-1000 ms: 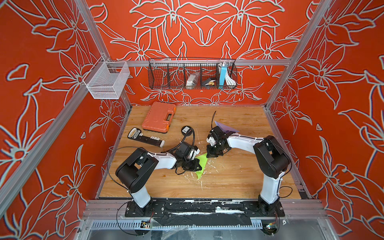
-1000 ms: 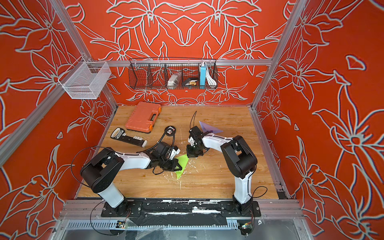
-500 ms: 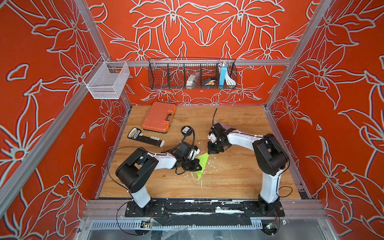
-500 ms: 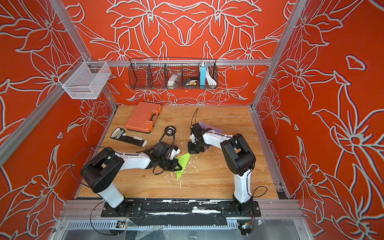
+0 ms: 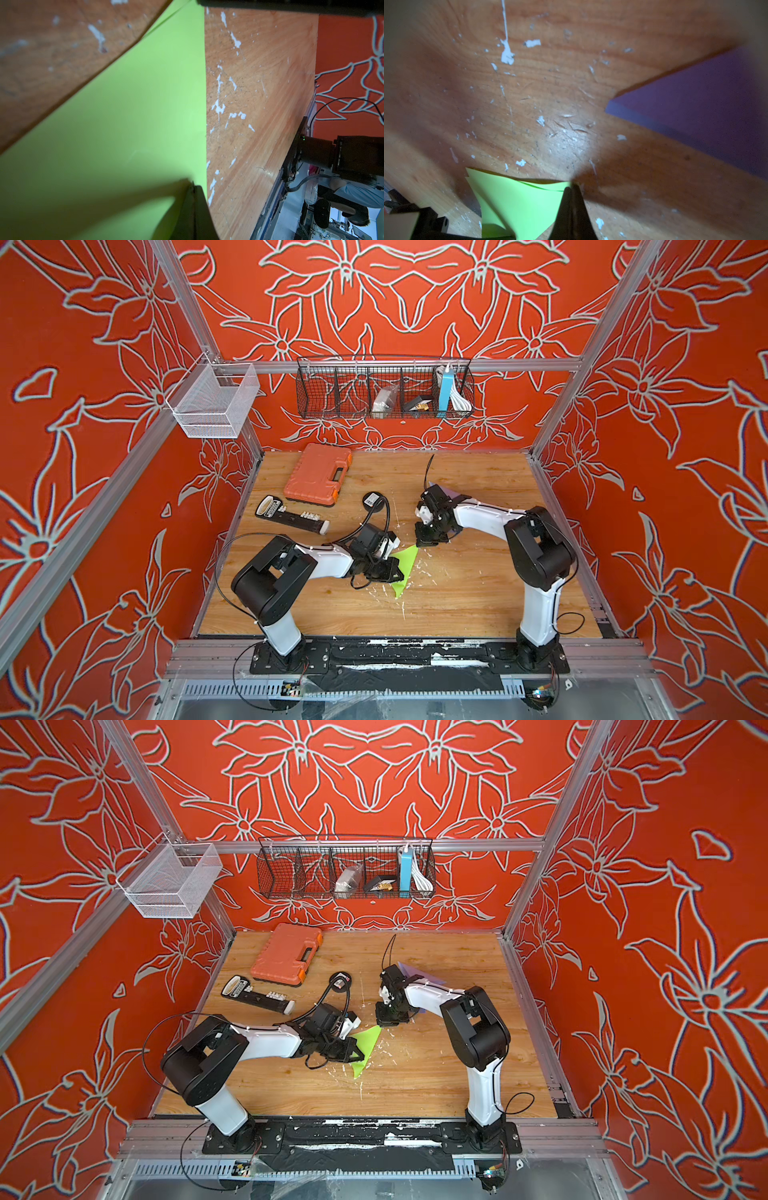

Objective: Fold the square paper diagonally
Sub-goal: Fold the paper at the center of the board.

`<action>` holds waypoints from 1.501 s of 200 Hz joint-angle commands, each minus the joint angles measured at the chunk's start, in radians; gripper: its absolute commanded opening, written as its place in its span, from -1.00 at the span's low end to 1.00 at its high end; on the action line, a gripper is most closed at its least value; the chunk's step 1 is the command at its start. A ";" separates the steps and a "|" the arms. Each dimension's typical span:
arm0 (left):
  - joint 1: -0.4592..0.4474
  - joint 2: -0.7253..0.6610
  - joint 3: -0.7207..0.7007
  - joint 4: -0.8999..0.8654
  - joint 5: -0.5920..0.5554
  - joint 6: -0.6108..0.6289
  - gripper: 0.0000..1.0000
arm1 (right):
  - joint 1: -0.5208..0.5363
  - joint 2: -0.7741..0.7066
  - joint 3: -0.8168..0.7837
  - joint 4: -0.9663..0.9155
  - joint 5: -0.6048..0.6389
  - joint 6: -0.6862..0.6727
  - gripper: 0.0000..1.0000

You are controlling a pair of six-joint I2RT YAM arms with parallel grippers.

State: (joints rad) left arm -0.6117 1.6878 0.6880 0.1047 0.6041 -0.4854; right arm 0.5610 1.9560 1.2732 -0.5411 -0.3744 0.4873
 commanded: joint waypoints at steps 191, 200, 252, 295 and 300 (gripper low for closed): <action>-0.047 0.043 0.043 -0.031 -0.023 -0.025 -1.00 | -0.017 0.037 -0.057 -0.014 0.106 -0.007 -1.00; -0.050 0.040 0.035 -0.031 -0.022 -0.025 -1.00 | -0.018 0.037 -0.058 -0.014 0.106 -0.007 -1.00; -0.071 0.018 -0.021 -0.016 -0.038 -0.022 -1.00 | -0.018 0.036 -0.059 -0.005 0.100 -0.005 -1.00; -0.072 0.023 -0.037 -0.005 -0.043 -0.021 -1.00 | 0.006 -0.078 -0.052 -0.026 0.058 -0.072 -1.00; -0.072 0.023 -0.037 -0.005 -0.043 -0.021 -1.00 | 0.012 -0.093 -0.051 -0.034 0.054 -0.086 -1.00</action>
State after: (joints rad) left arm -0.6674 1.7050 0.6857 0.1699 0.5777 -0.5140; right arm 0.5621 1.9263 1.2404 -0.5175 -0.3672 0.4660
